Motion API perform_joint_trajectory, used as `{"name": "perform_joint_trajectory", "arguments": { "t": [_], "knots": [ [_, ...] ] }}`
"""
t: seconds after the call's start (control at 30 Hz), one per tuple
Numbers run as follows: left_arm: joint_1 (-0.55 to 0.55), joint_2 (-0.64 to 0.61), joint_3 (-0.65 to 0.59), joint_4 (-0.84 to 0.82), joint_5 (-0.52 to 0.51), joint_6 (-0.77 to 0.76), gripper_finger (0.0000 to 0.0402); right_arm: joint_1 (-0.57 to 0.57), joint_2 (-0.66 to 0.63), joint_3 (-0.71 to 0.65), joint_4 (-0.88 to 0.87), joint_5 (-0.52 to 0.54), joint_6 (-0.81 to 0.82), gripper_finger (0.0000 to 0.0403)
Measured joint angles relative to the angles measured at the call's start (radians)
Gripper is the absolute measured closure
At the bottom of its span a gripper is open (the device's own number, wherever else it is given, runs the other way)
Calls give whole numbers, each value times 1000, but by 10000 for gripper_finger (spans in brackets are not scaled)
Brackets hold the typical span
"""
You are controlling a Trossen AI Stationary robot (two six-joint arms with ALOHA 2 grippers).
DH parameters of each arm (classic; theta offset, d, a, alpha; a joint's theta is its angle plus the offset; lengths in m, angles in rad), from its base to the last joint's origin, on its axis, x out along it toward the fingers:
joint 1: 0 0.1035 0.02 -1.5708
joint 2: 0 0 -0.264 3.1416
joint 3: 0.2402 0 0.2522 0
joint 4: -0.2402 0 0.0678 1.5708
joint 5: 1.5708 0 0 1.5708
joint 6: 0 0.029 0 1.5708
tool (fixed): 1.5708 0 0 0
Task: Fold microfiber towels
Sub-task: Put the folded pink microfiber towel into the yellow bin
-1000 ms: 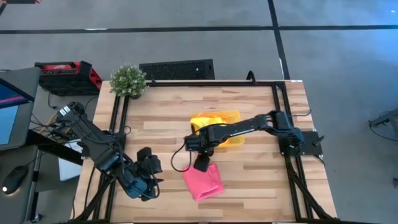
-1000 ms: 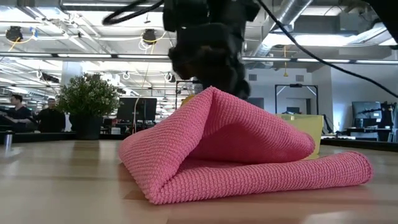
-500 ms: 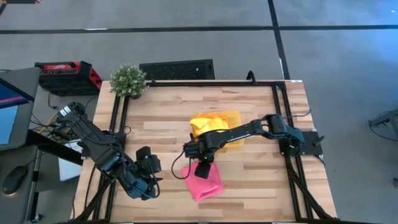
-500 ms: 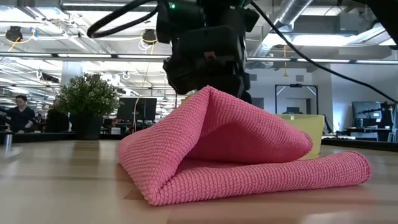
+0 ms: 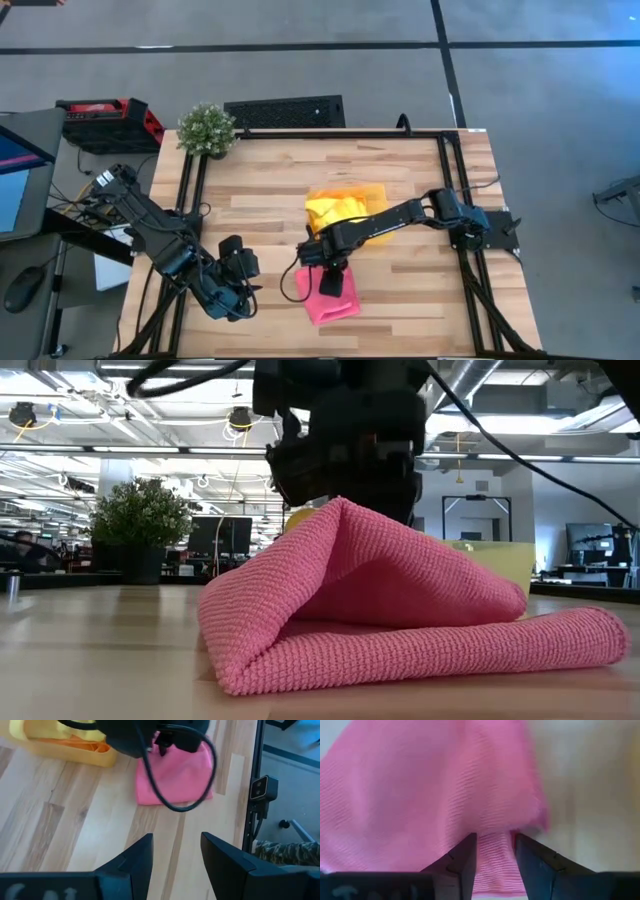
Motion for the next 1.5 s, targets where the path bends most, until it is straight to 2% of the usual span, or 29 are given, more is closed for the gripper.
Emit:
{"name": "perform_joint_trajectory", "arguments": {
  "t": [0.13,0.27,0.4,0.53,0.73,0.83,0.93,1.2,1.5],
  "knots": [
    [0,0,0,0,0,0,245,-19,-11,0,-23,48,16,248],
    [0,0,0,0,0,-8,245,-20,-22,15,-87,52,28,248],
    [0,0,0,1,1,-28,245,18,-69,39,-136,71,48,248],
    [-2,0,0,2,1,-40,245,78,-86,33,-140,124,150,248],
    [-2,0,0,4,0,-40,245,150,-67,31,-60,128,248,248],
    [-2,0,0,4,0,-32,245,145,-68,10,6,187,312,248],
    [-2,0,0,5,0,-31,245,132,-67,5,-24,251,345,248],
    [-2,0,0,4,0,-30,245,119,-67,-48,10,248,461,248],
    [-2,0,0,4,0,-31,245,121,-67,-111,67,217,477,248]
  ]
}}
